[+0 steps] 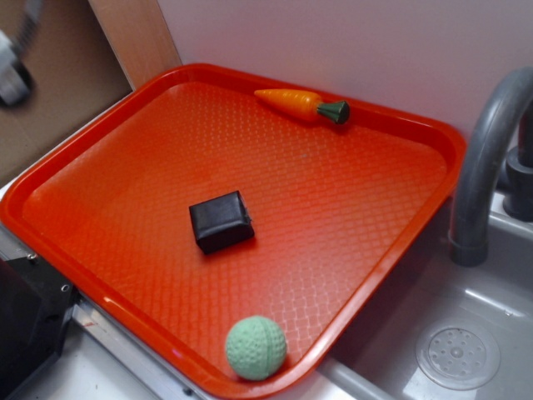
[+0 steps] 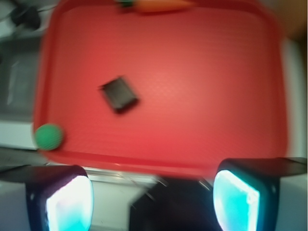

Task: Grab the green ball.

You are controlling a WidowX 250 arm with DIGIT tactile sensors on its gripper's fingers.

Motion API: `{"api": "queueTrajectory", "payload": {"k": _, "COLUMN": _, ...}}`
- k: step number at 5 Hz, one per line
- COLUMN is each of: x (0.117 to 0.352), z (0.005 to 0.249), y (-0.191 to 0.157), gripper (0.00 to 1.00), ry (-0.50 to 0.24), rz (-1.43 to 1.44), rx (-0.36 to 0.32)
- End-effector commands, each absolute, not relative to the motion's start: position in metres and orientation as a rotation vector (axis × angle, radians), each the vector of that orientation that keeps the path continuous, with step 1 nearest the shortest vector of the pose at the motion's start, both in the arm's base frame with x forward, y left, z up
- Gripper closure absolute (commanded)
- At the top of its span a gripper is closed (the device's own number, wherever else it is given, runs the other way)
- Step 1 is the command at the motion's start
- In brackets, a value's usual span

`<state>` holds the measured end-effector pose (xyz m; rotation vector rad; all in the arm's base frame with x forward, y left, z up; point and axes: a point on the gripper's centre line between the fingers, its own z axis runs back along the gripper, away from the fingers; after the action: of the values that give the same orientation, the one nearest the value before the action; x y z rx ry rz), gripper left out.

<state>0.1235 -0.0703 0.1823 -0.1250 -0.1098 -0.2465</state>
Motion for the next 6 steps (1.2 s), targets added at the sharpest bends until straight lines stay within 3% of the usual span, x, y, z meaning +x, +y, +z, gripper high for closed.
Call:
{"api": "queueTrajectory", "payload": {"k": 1, "x": 0.117, "z": 0.131, "y": -0.172, "gripper": 0.00, "ry": -0.132, "rz": -0.733, "rx": -0.246}}
{"api": "queueTrajectory", "payload": {"k": 2, "x": 0.107, "z": 0.109, "y": -0.211, "gripper": 0.00, "ry": -0.128, "rz": -0.856, "rx": -0.281}}
{"api": "queueTrajectory", "payload": {"k": 3, "x": 0.104, "z": 0.086, "y": -0.218, "gripper": 0.00, "ry": -0.132, "rz": -0.881, "rx": -0.263}}
{"api": "queueTrajectory", "payload": {"k": 4, "x": 0.108, "z": 0.069, "y": -0.217, "gripper": 0.00, "ry": -0.144, "rz": -0.894, "rx": -0.200}}
{"api": "queueTrajectory", "payload": {"k": 5, "x": 0.116, "z": 0.062, "y": -0.211, "gripper": 0.00, "ry": -0.133, "rz": -0.871, "rx": -0.202}}
{"api": "queueTrajectory", "payload": {"k": 6, "x": 0.109, "z": 0.046, "y": -0.209, "gripper": 1.00, "ry": -0.127, "rz": -0.840, "rx": -0.199}}
